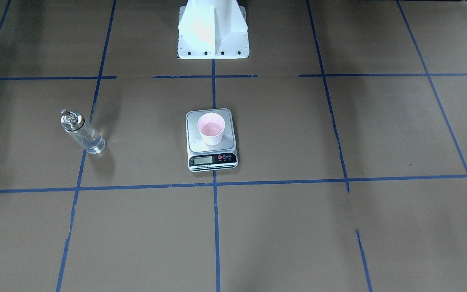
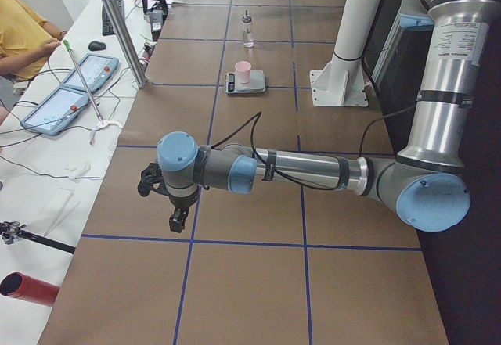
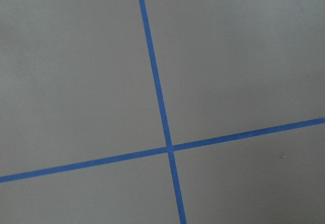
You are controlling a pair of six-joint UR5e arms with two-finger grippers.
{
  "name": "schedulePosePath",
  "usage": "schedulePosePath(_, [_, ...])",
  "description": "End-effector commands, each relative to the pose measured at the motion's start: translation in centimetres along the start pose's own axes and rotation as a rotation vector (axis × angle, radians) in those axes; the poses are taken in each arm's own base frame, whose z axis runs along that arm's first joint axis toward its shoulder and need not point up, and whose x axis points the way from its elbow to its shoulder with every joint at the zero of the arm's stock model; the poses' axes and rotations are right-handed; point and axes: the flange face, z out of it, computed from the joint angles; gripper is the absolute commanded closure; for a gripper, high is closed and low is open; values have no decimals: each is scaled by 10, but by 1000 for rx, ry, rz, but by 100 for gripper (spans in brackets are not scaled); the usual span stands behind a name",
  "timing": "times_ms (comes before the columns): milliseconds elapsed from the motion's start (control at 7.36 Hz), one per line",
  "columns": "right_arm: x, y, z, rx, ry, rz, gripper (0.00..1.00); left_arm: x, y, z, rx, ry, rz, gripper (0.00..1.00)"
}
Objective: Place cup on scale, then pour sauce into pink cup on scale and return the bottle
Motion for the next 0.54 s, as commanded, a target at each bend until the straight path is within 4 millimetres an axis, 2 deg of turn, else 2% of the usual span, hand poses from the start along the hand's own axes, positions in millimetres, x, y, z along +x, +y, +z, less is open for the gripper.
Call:
schedulePosePath(0, [20, 28, 15, -90, 3, 27, 0, -7, 7, 5, -76, 26, -101, 0])
schedulePosePath(136, [28, 34, 21, -110, 45, 42, 0, -2, 17, 23, -103, 51, -150, 0])
schedulePosePath(272, [27, 34, 21, -104, 34, 44, 0, 58, 0, 1, -60, 45, -197, 0])
schedulePosePath(407, [25, 33, 22, -103, 32, 41, 0, 85, 14, 1, -50, -55, -156, 0])
